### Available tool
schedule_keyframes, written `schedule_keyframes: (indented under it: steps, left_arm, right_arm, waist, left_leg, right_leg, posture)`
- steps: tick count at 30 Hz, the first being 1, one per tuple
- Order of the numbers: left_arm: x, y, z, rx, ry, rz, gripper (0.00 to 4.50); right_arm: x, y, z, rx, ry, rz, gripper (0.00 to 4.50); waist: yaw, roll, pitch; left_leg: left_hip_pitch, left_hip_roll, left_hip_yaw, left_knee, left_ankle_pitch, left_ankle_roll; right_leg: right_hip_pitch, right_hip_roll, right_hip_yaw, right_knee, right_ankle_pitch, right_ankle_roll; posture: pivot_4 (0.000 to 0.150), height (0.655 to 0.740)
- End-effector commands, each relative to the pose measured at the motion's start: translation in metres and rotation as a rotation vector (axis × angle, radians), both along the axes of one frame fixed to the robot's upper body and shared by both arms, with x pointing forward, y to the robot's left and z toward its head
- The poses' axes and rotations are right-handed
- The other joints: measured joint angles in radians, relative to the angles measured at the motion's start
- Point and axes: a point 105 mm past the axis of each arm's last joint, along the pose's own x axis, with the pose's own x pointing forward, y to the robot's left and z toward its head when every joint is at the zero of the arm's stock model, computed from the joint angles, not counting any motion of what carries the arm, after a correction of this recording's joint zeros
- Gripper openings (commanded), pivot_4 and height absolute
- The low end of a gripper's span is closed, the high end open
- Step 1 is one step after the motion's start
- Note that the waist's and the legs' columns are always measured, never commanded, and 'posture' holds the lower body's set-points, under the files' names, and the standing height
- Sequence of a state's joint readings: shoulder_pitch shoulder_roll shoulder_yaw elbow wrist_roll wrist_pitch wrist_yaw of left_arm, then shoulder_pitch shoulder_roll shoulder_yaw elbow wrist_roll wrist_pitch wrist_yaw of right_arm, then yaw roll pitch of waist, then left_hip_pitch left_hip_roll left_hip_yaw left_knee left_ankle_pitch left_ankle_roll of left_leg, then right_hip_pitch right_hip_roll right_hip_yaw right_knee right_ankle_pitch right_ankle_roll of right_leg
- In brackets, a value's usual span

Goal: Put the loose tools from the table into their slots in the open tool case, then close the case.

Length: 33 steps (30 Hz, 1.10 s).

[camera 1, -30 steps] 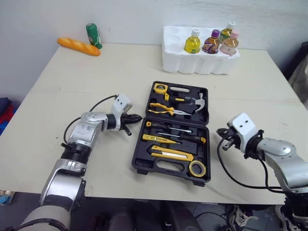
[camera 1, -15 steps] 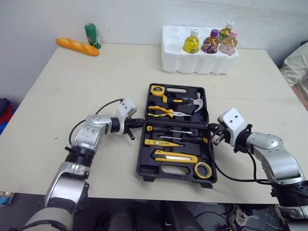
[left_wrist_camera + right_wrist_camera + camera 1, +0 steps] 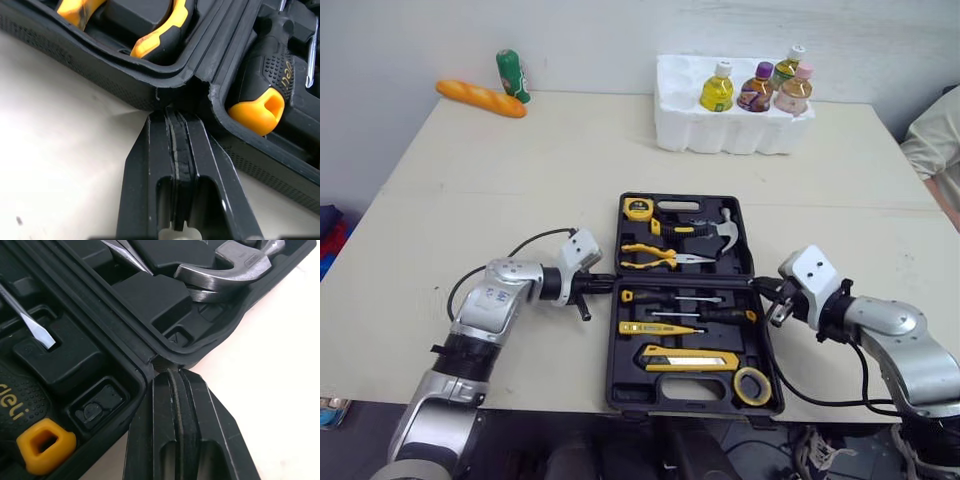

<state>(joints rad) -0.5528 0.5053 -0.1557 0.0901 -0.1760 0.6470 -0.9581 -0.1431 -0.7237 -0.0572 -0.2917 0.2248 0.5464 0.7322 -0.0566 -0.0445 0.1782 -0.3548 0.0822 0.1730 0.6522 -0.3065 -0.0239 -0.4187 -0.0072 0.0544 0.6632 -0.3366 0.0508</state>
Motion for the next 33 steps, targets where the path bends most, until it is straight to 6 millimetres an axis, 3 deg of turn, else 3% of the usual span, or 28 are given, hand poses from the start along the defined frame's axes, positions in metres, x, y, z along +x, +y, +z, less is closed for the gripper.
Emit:
schedule_keyframes:
  steps: [1, 7, 9, 11, 13, 15, 16, 19, 20, 24, 26, 30, 33]
  left_arm:
    - [-0.009, -0.012, 0.006, -0.036, 0.000, -0.051, 0.04]
    - [0.000, 0.017, 0.001, 0.024, 0.007, 0.085, 0.04]
    - [0.002, 0.037, 0.008, 0.033, 0.027, 0.150, 0.04]
    - [0.002, 0.054, 0.021, 0.016, 0.083, 0.222, 0.65]
    - [0.000, 0.060, 0.032, -0.007, 0.125, 0.255, 1.34]
    - [0.001, 0.061, 0.046, -0.067, 0.214, 0.319, 2.23]
    - [0.001, 0.061, 0.052, -0.088, 0.257, 0.349, 2.88]
    - [0.005, 0.049, 0.064, -0.153, 0.412, 0.432, 4.16]
    - [0.009, 0.046, 0.064, -0.155, 0.444, 0.464, 4.44]
    - [0.022, 0.027, 0.060, -0.152, 0.507, 0.510, 4.44]
    - [0.028, 0.018, 0.058, -0.146, 0.518, 0.528, 4.44]
    - [0.035, 0.006, 0.058, -0.141, 0.537, 0.550, 4.44]
    - [0.035, -0.002, 0.051, -0.107, 0.547, 0.549, 4.44]
  right_arm:
    - [-0.009, 0.013, 0.002, 0.003, -0.003, 0.062, 0.00]
    - [-0.005, -0.020, 0.005, -0.132, -0.033, -0.067, 0.00]
    - [-0.011, -0.029, 0.014, -0.120, -0.011, -0.080, 0.00]
    - [-0.015, -0.034, 0.025, -0.069, 0.027, -0.098, 0.66]
    - [-0.017, -0.034, 0.033, -0.029, 0.056, -0.099, 1.40]
    - [-0.017, -0.030, 0.046, 0.041, 0.089, -0.106, 2.36]
    - [-0.016, -0.028, 0.052, 0.077, 0.108, -0.112, 3.07]
    - [-0.007, -0.017, 0.068, 0.191, 0.181, -0.135, 4.48]
    - [-0.003, -0.014, 0.072, 0.232, 0.215, -0.152, 4.50]
    - [0.022, -0.008, 0.078, 0.333, 0.320, -0.269, 4.50]
    - [0.031, -0.005, 0.075, 0.334, 0.357, -0.318, 4.50]
    - [0.043, -0.003, 0.071, 0.314, 0.387, -0.389, 4.50]
    - [0.049, -0.004, 0.063, 0.283, 0.400, -0.426, 4.50]
  waist:
    - [0.001, 0.000, 0.000]
    - [0.002, 0.000, 0.000]
    - [-0.002, 0.000, 0.000]
    - [-0.006, 0.000, 0.000]
    - [-0.010, 0.000, 0.000]
    - [-0.008, 0.000, 0.000]
    - [-0.006, 0.000, 0.000]
    - [-0.001, 0.000, 0.000]
    - [0.000, 0.000, 0.000]
    - [-0.001, 0.000, 0.000]
    - [0.000, 0.000, 0.000]
    - [0.001, 0.001, 0.000]
    - [0.000, 0.001, 0.000]
  left_leg:
    - [0.000, 0.000, 0.000, 0.000, 0.000, 0.000]
    - [0.000, 0.000, -0.001, 0.000, 0.000, 0.000]
    - [0.001, 0.000, -0.001, 0.000, 0.000, 0.000]
    - [0.001, 0.000, 0.000, 0.000, 0.000, 0.000]
    - [0.002, 0.000, -0.001, 0.000, 0.001, 0.000]
    - [0.002, 0.000, -0.002, 0.000, 0.001, 0.000]
    - [0.001, 0.000, -0.002, 0.001, 0.001, 0.000]
    - [0.000, -0.002, -0.003, 0.002, 0.001, 0.002]
    - [-0.001, -0.002, -0.004, 0.003, 0.001, 0.002]
    - [-0.001, -0.002, -0.004, 0.003, 0.001, 0.002]
    - [-0.002, -0.001, -0.002, 0.002, 0.001, 0.002]
    - [-0.020, -0.001, 0.001, 0.006, 0.002, 0.000]
    - [-0.022, -0.001, 0.001, 0.007, 0.002, -0.001]
  right_leg:
    - [0.001, 0.000, 0.000, 0.000, 0.000, 0.000]
    - [0.001, 0.000, 0.000, 0.000, 0.000, 0.000]
    - [0.001, 0.000, 0.000, 0.000, 0.000, 0.000]
    - [0.001, 0.000, 0.001, 0.001, 0.000, 0.000]
    - [0.001, 0.000, 0.001, 0.002, 0.000, 0.000]
    - [0.001, 0.000, 0.000, 0.002, 0.000, 0.000]
    - [0.001, 0.000, 0.000, 0.003, 0.001, 0.000]
    - [0.001, -0.001, 0.000, 0.003, 0.002, 0.001]
    - [0.001, -0.001, 0.000, 0.002, 0.002, 0.001]
    - [0.001, -0.001, 0.000, 0.001, 0.002, 0.001]
    - [-0.002, -0.001, 0.000, 0.001, 0.002, 0.001]
    - [-0.023, -0.001, 0.001, 0.009, 0.001, 0.000]
    - [-0.026, -0.001, 0.002, 0.012, 0.000, -0.001]
  posture:
    - [0.150, 0.7339]
    - [0.150, 0.7339]
    - [0.150, 0.7339]
    - [0.150, 0.7339]
    - [0.150, 0.7339]
    - [0.150, 0.7339]
    - [0.150, 0.7339]
    - [0.150, 0.7339]
    - [0.150, 0.7339]
    - [0.150, 0.7339]
    - [0.150, 0.7339]
    - [0.150, 0.7339]
    - [0.150, 0.7339]
